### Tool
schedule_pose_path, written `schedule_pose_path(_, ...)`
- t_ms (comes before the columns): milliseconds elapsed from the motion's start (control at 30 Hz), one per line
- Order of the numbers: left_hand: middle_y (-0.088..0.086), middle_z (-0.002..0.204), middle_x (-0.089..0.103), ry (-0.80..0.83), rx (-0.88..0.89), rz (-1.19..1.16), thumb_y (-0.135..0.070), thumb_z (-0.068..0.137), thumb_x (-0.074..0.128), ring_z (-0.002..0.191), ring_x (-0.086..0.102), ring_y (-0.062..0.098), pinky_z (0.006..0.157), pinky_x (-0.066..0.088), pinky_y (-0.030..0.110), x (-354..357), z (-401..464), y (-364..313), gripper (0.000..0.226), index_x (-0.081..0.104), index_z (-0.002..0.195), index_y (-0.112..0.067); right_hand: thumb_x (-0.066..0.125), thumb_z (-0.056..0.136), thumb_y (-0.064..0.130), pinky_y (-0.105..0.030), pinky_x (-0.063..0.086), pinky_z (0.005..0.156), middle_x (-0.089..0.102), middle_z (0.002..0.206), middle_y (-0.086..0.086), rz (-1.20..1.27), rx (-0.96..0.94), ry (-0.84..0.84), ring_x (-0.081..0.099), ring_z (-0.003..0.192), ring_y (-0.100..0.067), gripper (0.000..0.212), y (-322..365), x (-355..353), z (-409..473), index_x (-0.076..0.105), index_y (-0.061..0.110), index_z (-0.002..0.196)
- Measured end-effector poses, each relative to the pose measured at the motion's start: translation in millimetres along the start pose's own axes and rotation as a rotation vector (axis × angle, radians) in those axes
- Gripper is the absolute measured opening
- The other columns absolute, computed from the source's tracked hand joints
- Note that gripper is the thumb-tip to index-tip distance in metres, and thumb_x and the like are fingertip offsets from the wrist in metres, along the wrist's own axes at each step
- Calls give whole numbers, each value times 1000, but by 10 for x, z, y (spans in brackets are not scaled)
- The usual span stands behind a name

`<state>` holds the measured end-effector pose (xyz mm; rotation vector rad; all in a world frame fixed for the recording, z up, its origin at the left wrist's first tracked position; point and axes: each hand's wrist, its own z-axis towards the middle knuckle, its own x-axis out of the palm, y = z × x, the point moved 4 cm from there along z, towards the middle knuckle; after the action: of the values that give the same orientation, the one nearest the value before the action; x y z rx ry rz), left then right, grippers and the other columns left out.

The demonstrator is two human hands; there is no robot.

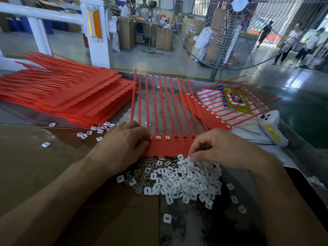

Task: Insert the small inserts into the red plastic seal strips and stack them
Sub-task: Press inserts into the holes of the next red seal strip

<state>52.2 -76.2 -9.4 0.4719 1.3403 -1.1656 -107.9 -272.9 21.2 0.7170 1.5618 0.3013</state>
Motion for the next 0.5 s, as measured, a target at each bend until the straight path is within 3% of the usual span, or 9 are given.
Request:
schedule_pose_path(133,-13,129,56,-4,0,-3,-42,98,53,122,49,12,108,42,41,5,-2,8,34,63,129,-34,91,75,41,-37,56,71,74,82,7,23,31,51,66,69,-5,19,-2,44,-20,77,35,87)
schedule_pose_path(333,-12,128,56,-15,2,-5,-42,98,54,121,51,12,108,43,41,7,-2,1,34,64,129,-34,86,81,38,-27,53,65,74,81,13,-17,7,46,65,69,-1,11,9,86,11,76,34,84)
schedule_pose_path(500,-14,126,56,-9,13,-6,-45,97,51,118,51,11,106,44,41,3,-13,8,36,63,129,-35,83,86,33,-26,49,69,74,82,16,26,7,9,67,72,1,7,-16,78,26,76,34,84)
